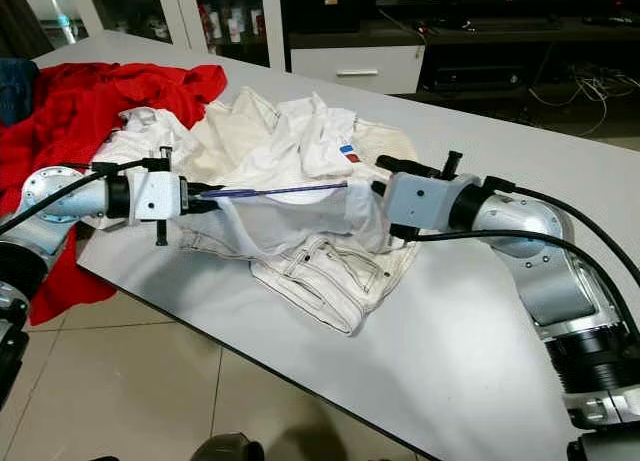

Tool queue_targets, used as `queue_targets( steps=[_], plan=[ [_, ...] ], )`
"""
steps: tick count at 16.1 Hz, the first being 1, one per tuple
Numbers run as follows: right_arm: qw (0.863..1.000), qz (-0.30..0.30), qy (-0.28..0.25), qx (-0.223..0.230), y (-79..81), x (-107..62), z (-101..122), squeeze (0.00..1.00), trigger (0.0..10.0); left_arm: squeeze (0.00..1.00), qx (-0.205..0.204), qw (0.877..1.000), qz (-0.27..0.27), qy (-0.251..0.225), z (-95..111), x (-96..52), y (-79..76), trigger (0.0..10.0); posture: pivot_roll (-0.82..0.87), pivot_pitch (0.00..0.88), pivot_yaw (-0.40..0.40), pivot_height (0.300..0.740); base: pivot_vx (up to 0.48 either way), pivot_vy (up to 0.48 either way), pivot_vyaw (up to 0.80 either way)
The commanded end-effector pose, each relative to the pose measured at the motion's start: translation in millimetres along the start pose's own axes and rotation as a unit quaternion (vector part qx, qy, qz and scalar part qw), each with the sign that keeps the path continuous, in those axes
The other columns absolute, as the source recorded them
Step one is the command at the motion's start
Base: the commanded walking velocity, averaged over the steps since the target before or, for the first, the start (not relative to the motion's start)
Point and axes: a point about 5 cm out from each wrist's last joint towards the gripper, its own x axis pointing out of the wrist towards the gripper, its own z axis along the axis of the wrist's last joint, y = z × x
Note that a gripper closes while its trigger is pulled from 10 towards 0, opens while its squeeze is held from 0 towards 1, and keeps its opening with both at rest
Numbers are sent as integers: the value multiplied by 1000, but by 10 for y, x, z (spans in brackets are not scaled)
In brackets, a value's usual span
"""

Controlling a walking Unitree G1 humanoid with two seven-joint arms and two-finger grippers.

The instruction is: Hang hanger

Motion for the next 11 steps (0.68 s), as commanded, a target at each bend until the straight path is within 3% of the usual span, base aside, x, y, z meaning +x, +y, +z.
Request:
queue_targets(
  steps=[1, 5, 8, 9, 10, 11],
  plan=[
    [1000, 4, -27, -6, 60, 66, 128, 0, 10000, 0, 8, 1000, 11, -5, 56, 84, 46, 10000, 138, 0, 49, 740, 0, 0, 0],
    [998, -33, 57, 14, 126, -9, -212, 0, 10000, 0, -33, 997, 67, 17, -14, 85, 107, 10000, 133, 0, 56, 740, 0, 0, 0],
    [992, -77, 100, 12, 62, -46, -331, 0, 10000, 0, -51, 993, 94, 44, -81, 85, 113, 10000, 134, 0, 55, 740, 0, 0, 0],
    [991, -84, 106, 7, 44, -47, -339, 82, 10000, 0, -54, 993, 95, 47, -88, 91, 105, 10000, 133, 0, 56, 740, 0, 0, 0],
    [988, -97, 116, 3, 13, -49, -359, 1000, 10000, 0, -57, 993, 94, 53, -103, 108, 80, 10000, 135, 0, 54, 740, 0, 0, 0],
    [986, -106, 126, 22, -14, -56, -383, 1000, 10000, 0, -58, 991, 99, 63, -123, 119, 67, 10000, 135, 0, 54, 740, 0, 0, 0]
  ],
)
